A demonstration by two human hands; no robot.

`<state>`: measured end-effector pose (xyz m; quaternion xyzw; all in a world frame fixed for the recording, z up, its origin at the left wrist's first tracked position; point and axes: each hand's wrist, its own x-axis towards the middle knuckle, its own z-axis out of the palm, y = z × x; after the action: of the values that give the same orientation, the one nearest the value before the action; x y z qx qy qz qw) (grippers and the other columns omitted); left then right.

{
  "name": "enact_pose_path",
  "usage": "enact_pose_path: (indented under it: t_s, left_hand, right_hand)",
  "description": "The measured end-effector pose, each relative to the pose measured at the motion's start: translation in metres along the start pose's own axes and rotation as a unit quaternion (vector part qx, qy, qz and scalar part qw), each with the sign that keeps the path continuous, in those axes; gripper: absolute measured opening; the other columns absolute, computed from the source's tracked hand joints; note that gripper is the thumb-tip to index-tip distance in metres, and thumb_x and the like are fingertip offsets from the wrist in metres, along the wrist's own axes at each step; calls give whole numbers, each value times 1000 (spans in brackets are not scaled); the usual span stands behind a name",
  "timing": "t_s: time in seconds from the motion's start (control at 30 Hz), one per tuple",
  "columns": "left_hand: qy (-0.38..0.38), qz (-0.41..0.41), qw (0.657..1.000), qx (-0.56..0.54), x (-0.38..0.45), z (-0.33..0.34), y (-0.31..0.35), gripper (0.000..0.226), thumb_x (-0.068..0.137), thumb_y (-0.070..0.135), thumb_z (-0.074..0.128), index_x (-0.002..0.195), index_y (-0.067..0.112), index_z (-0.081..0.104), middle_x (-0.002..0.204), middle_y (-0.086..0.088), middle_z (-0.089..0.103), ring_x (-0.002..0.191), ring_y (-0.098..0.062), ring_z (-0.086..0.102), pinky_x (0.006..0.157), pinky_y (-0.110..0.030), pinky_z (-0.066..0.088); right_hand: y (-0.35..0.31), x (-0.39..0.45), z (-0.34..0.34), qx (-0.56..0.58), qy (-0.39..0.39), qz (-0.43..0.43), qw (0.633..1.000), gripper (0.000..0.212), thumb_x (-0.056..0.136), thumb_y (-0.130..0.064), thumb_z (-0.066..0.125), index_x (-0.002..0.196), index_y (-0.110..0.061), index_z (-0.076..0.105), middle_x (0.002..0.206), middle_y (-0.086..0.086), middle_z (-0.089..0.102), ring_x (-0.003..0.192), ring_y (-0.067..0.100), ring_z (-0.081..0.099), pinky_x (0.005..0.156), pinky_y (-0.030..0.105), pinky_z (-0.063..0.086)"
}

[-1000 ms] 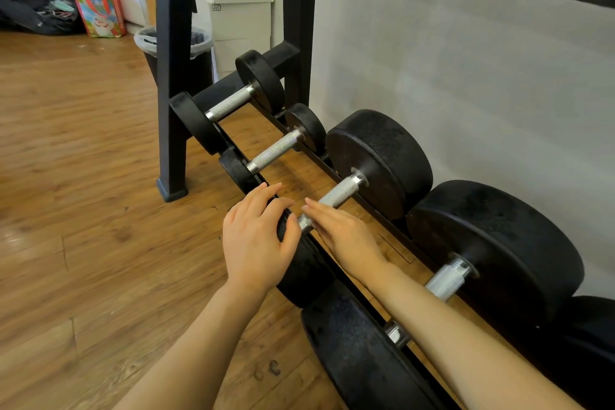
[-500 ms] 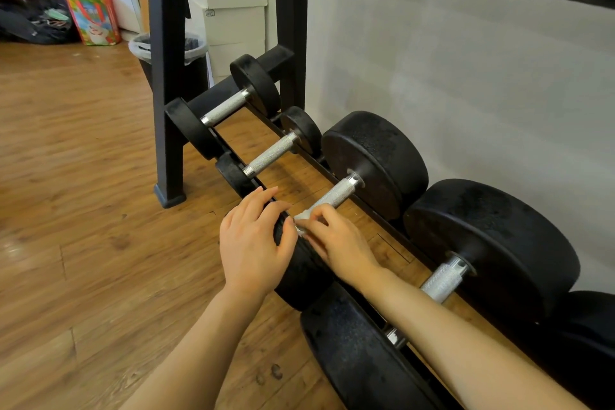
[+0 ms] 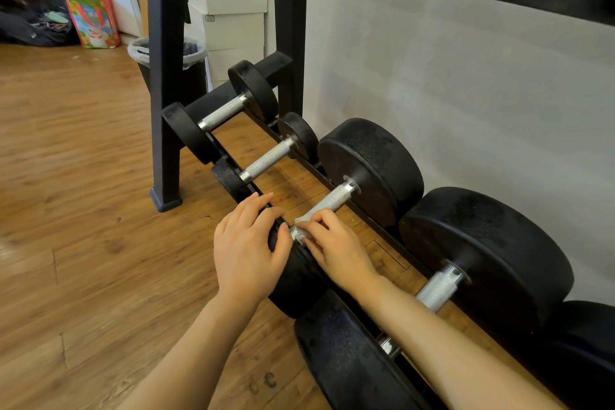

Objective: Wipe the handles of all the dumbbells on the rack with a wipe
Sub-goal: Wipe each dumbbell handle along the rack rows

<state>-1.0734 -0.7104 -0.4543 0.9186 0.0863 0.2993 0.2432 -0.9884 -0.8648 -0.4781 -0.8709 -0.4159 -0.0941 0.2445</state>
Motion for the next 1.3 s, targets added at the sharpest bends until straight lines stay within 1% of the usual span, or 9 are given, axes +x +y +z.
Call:
enact_pose_path:
  t_s: [0.13, 0.33, 0.57, 0.73, 0.83, 0.93, 1.07, 1.17, 1.3]
  left_hand:
    - [-1, 0, 1000, -1, 0, 1, 0, 40, 91, 41, 40, 107, 21, 72, 131, 4, 62, 131, -17, 48, 100, -35, 34]
    - [4, 0, 1000, -2, 0, 1, 1, 40, 90, 40, 40, 106, 22, 72, 130, 4, 62, 130, -17, 49, 99, -36, 36]
    - [2, 2, 1000, -4, 0, 0, 0, 41, 90, 40, 40, 107, 21, 72, 130, 3, 62, 131, -18, 49, 100, -39, 37]
    - [8, 4, 1000, -5, 0, -1, 1, 40, 90, 40, 41, 106, 21, 72, 129, 3, 63, 130, -18, 50, 98, -36, 35]
    - [6, 1, 1000, -4, 0, -1, 1, 40, 90, 40, 40, 106, 21, 72, 129, 3, 63, 130, -18, 49, 98, -35, 34]
    - [7, 0, 1000, -6, 0, -2, 1, 40, 90, 40, 40, 105, 21, 72, 129, 3, 63, 130, -19, 50, 98, -35, 35]
    - [8, 2, 1000, -5, 0, -2, 2, 40, 90, 39, 40, 105, 21, 72, 129, 3, 63, 129, -19, 50, 98, -37, 36]
    - [3, 1, 1000, -4, 0, -1, 1, 40, 90, 40, 40, 106, 21, 72, 129, 3, 62, 130, -18, 49, 98, -35, 33]
    - [1, -2, 1000, -5, 0, -1, 1, 41, 90, 40, 40, 106, 21, 72, 129, 3, 62, 130, -19, 49, 99, -37, 34]
  right_hand:
    - [-3, -2, 1, 6, -9, -16, 1000, 34, 90, -15, 62, 123, -13, 58, 106, 2, 49, 85, 16, 56, 68, 35, 55]
    - [7, 0, 1, 37, 57, 55, 996, 35, 87, -16, 66, 122, -16, 59, 109, -2, 50, 93, 14, 57, 75, 37, 55]
    - [3, -1, 0, -10, 31, 12, 999, 33, 87, -10, 63, 119, -14, 59, 105, 2, 52, 91, 16, 56, 71, 34, 54]
    - [19, 4, -21, 83, 193, 198, 958, 24, 87, -11, 66, 111, -12, 65, 102, -8, 54, 88, 6, 55, 80, 23, 50]
    - [13, 3, -18, 70, 166, 156, 971, 22, 87, -8, 66, 109, -9, 66, 102, -7, 51, 88, 3, 53, 79, 12, 45]
    - [10, 0, -11, 41, 137, 103, 984, 24, 86, -2, 66, 110, -8, 66, 105, -1, 54, 90, 1, 51, 79, 12, 46]
    - [10, 3, -16, 89, 181, 157, 967, 25, 88, -1, 63, 112, -8, 66, 103, -7, 49, 96, -16, 47, 79, 0, 38]
    - [10, 3, -15, 108, 174, 178, 963, 23, 89, -5, 63, 111, -12, 65, 103, -10, 47, 92, -12, 50, 77, 3, 41]
    - [6, 0, -8, 110, 76, 133, 982, 20, 90, -9, 62, 109, -14, 61, 108, -8, 48, 93, 2, 52, 83, 20, 49]
